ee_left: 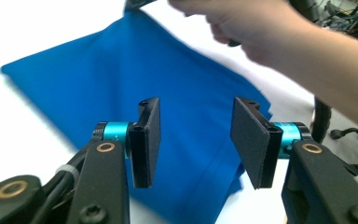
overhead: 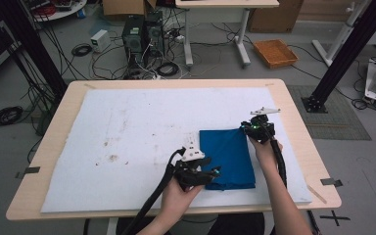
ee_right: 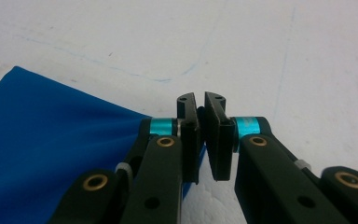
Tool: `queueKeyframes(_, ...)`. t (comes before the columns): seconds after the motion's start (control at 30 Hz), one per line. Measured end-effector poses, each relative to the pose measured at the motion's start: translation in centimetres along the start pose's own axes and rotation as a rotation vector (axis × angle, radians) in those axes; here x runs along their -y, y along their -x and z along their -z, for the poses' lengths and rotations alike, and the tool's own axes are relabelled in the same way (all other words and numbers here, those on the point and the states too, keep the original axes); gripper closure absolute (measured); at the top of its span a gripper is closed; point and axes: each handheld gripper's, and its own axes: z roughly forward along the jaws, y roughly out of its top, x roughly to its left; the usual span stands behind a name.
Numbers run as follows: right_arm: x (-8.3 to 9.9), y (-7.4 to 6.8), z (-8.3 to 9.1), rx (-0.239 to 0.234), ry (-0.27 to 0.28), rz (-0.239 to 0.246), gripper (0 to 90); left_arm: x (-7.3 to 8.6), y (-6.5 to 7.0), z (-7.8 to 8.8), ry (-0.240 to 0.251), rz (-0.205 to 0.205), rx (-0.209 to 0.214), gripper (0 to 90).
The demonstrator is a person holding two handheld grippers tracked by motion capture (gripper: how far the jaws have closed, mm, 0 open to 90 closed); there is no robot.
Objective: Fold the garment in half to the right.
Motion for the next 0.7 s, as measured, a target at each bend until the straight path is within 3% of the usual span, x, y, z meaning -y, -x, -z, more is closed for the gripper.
queueKeyframes(0.07,0.1,0.4,0.1,-0.008,0.001,-0.039,84.4,0.2,-0.3,0.6,-0.005,-0.003,-0.009,52.8)
queueKeyframes(0.17,0.3,0.7,0.3,-0.005,-0.018,-0.088,73.6,0.6,-0.7,1.6,0.003,-0.007,-0.019,52.2)
queueKeyframes(0.3,1.0,1.1,1.4,-0.004,0.025,-0.14,66.9,1.0,-1.3,3.3,0.013,-0.033,-0.049,51.3)
queueKeyframes(0.4,2.1,1.4,3.1,-0.029,0.059,-0.176,62.0,1.5,-1.8,4.9,0.037,-0.047,-0.065,50.2)
queueKeyframes(0.53,4.7,1.0,6.1,-0.075,0.105,-0.196,58.8,2.3,-2.8,7.0,0.073,-0.044,-0.093,49.5)
queueKeyframes(0.7,8.9,-0.6,9.2,-0.181,0.085,-0.215,58.2,3.4,-4.0,8.9,0.077,-0.022,-0.127,48.5)
